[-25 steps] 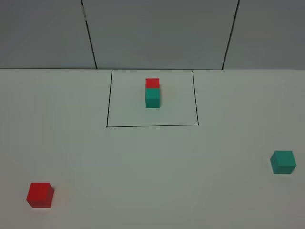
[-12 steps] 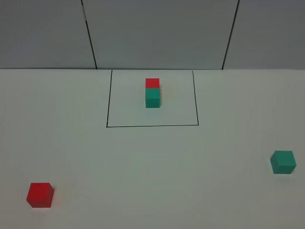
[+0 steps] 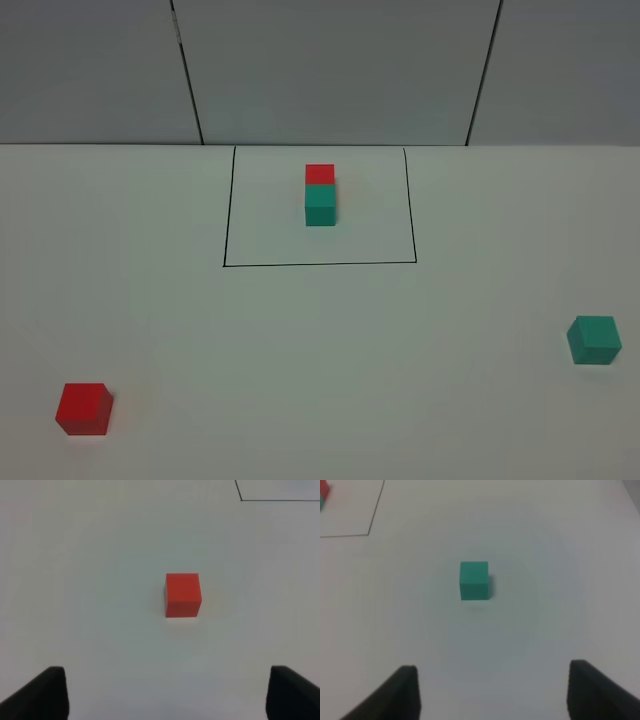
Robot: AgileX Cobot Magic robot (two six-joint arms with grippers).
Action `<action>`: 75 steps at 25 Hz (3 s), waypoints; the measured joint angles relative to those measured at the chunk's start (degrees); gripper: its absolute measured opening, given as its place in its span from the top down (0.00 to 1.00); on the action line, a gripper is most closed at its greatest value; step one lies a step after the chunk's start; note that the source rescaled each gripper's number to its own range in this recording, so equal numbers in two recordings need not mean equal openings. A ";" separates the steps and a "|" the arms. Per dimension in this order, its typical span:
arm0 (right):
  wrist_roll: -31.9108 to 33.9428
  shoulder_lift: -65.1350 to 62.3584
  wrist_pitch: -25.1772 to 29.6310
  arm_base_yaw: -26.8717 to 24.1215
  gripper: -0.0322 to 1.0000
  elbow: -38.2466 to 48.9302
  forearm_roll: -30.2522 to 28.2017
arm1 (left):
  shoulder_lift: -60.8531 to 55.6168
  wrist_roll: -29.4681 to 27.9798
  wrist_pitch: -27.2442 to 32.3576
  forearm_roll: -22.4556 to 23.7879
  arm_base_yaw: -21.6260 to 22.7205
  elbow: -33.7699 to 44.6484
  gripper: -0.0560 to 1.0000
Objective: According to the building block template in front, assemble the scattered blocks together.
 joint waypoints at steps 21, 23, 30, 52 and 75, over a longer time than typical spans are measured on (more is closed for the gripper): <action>0.00 0.00 0.00 0.00 0.40 0.00 0.00 | 21.65 0.24 -12.52 3.07 -0.25 -1.75 0.20; 0.00 0.00 0.00 0.00 0.40 0.00 0.00 | 25.96 1.11 -15.78 3.07 -0.25 -1.75 0.20; 0.00 0.00 0.00 0.00 0.40 0.00 0.00 | 42.27 10.90 -23.39 3.18 -0.25 -4.90 0.20; 0.00 0.00 0.00 0.00 0.40 0.00 0.00 | 86.50 47.27 -8.93 6.23 -5.78 -28.83 0.19; 0.00 0.00 0.00 0.00 0.40 0.00 0.00 | 96.57 80.06 -11.69 1.88 -6.16 -28.89 0.19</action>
